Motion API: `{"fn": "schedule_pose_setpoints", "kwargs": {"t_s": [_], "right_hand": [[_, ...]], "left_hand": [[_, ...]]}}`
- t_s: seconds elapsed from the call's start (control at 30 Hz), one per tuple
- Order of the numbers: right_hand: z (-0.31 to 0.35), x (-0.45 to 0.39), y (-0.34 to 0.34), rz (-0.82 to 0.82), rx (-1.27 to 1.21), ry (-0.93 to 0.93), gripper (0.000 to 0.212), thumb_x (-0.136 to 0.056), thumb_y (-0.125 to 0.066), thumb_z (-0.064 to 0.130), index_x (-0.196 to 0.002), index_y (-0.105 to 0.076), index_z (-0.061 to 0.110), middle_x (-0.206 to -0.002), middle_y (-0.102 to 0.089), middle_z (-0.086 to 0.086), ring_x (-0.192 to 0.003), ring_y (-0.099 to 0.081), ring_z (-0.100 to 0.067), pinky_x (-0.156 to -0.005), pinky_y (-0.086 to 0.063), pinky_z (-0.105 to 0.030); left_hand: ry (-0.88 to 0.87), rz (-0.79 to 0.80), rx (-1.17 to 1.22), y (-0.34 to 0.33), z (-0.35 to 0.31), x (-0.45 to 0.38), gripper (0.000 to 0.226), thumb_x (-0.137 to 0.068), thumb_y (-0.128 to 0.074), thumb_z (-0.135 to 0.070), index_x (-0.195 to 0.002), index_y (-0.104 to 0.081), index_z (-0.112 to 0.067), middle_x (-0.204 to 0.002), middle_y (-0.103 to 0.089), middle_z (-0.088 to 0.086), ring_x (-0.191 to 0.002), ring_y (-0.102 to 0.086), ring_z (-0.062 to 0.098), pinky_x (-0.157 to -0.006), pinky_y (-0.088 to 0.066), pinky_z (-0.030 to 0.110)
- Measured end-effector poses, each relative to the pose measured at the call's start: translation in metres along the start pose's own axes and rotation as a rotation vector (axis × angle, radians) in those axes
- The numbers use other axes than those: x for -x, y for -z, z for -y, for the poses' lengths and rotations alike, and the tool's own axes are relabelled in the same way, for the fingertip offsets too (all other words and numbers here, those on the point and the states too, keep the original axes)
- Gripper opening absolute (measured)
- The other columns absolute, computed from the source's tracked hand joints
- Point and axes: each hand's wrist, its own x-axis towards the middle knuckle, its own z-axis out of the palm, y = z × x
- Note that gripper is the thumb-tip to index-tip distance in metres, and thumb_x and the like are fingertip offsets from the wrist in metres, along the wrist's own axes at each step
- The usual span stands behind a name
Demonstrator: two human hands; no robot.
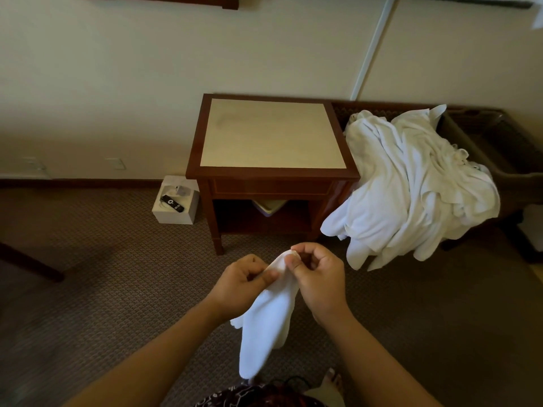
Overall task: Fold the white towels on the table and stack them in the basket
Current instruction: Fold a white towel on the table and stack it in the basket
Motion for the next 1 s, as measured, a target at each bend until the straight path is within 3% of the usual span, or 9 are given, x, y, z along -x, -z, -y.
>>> {"fn": "schedule_pose_setpoints", "kwargs": {"t_s": [0.13, 0.3, 0.47, 0.73, 0.83, 0.93, 1.0], "right_hand": [[0.006, -0.003, 0.006, 0.073, 0.108, 0.101, 0.021, -0.09, -0.075, 0.005, -0.093, -0.072, 0.026, -0.09, -0.073, 0.018, -0.087, -0.07, -0.003, -0.075, -0.052, -0.013], [0.005, 0.001, 0.001, 0.096, 0.113, 0.088, 0.022, -0.095, -0.069, 0.006, -0.098, -0.072, 0.028, -0.092, -0.076, 0.012, -0.092, -0.072, -0.005, -0.077, -0.053, -0.014], [0.004, 0.003, -0.001, 0.092, 0.081, 0.054, 0.026, -0.096, -0.066, 0.002, -0.099, -0.072, 0.027, -0.094, -0.076, 0.014, -0.093, -0.072, -0.006, -0.078, -0.054, -0.017], [0.012, 0.0, 0.008, 0.148, 0.213, 0.168, 0.019, -0.1, -0.061, 0.009, -0.1, -0.066, 0.027, -0.096, -0.07, 0.015, -0.095, -0.067, -0.01, -0.081, -0.05, -0.017], [0.02, -0.002, 0.015, 0.179, 0.249, 0.239, 0.016, -0.101, -0.06, 0.009, -0.101, -0.066, 0.024, -0.096, -0.068, 0.015, -0.095, -0.066, -0.011, -0.08, -0.048, -0.015], [0.032, -0.003, 0.019, 0.194, 0.242, 0.263, 0.02, -0.101, -0.06, 0.008, -0.102, -0.065, 0.027, -0.097, -0.068, 0.016, -0.096, -0.065, -0.01, -0.08, -0.046, -0.013], [0.039, 0.0, 0.019, 0.227, 0.254, 0.278, 0.022, -0.101, -0.06, 0.006, -0.103, -0.065, 0.027, -0.099, -0.068, 0.017, -0.098, -0.065, -0.007, -0.081, -0.045, -0.011]], "left_hand": [[-0.005, 0.024, 0.03, -0.001, 0.003, 0.003, 0.037, -0.099, -0.065, -0.025, -0.069, -0.07, -0.047, -0.082, -0.059, -0.021, -0.075, -0.057, 0.0, -0.071, -0.044, 0.023], [-0.128, -0.167, 0.08, -0.013, -0.009, 0.005, 0.009, -0.093, -0.07, -0.033, -0.093, -0.074, -0.04, -0.093, -0.07, -0.013, -0.09, -0.067, 0.013, -0.077, -0.056, 0.031], [-0.329, -0.241, -0.081, -0.017, -0.011, -0.003, 0.016, -0.095, -0.072, -0.019, -0.092, -0.07, -0.035, -0.09, -0.066, -0.014, -0.087, -0.066, 0.015, -0.073, -0.052, 0.022], [-0.207, -0.107, -0.163, -0.012, 0.018, -0.006, 0.024, -0.097, -0.069, -0.025, -0.093, -0.063, -0.048, -0.095, -0.063, -0.018, -0.084, -0.062, 0.011, -0.07, -0.047, 0.02], [-0.157, -0.087, -0.171, -0.015, 0.036, -0.008, 0.012, -0.096, -0.07, -0.026, -0.093, -0.074, -0.037, -0.11, -0.057, -0.022, -0.097, -0.059, 0.007, -0.079, -0.046, 0.02], [-0.119, -0.067, -0.208, -0.018, 0.05, -0.011, 0.02, -0.099, -0.065, -0.033, -0.111, -0.08, -0.028, -0.145, -0.042, -0.026, -0.119, -0.052, -0.004, -0.094, -0.045, 0.019], [-0.151, -0.076, -0.232, -0.019, 0.053, -0.013, 0.022, -0.101, -0.062, -0.032, -0.115, -0.078, -0.027, -0.144, -0.049, -0.029, -0.118, -0.053, -0.002, -0.096, -0.043, 0.022]]}}
